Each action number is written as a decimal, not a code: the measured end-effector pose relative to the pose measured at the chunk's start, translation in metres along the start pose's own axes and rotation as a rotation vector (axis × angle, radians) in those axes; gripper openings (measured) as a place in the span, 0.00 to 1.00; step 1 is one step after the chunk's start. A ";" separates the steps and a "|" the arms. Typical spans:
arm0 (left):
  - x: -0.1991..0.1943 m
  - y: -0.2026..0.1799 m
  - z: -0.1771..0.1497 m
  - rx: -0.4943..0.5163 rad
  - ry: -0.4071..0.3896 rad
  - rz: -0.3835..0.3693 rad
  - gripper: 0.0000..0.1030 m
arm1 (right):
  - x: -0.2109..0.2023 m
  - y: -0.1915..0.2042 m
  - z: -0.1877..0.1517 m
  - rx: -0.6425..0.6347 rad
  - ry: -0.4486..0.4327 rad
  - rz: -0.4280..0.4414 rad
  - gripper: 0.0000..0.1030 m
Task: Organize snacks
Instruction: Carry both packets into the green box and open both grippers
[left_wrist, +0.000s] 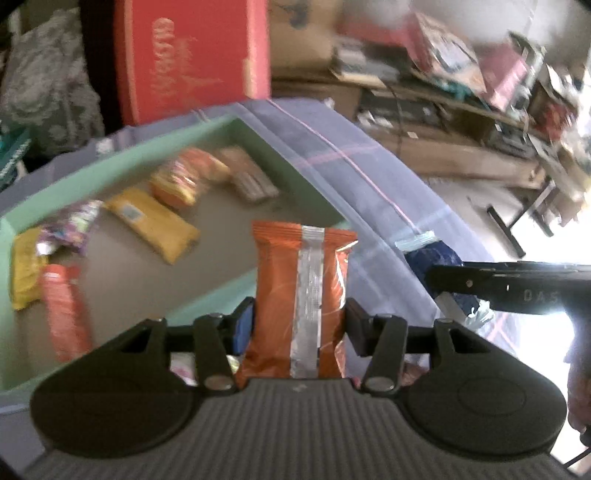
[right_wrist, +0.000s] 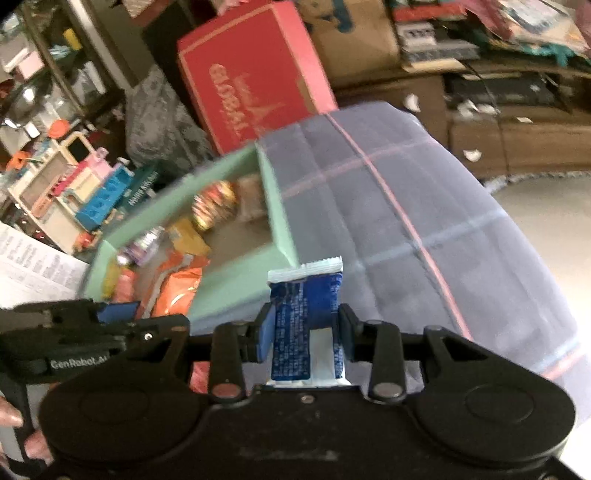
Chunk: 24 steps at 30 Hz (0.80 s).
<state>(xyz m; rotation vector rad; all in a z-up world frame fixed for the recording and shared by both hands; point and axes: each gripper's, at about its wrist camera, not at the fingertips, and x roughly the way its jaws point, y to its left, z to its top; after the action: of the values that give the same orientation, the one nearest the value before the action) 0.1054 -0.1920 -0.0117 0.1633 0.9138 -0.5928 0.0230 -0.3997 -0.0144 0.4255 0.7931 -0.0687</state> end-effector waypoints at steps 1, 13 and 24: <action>-0.005 0.008 0.003 -0.014 -0.017 0.009 0.49 | 0.002 0.008 0.006 -0.012 -0.006 0.010 0.34; -0.013 0.132 0.017 -0.253 -0.071 0.127 0.49 | 0.065 0.101 0.071 -0.121 0.005 0.082 0.34; 0.028 0.173 0.017 -0.315 -0.010 0.145 0.49 | 0.143 0.133 0.077 -0.170 0.098 0.031 0.34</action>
<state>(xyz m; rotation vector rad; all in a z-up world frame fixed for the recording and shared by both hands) 0.2248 -0.0670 -0.0431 -0.0565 0.9648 -0.3096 0.2050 -0.2944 -0.0211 0.2819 0.8813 0.0484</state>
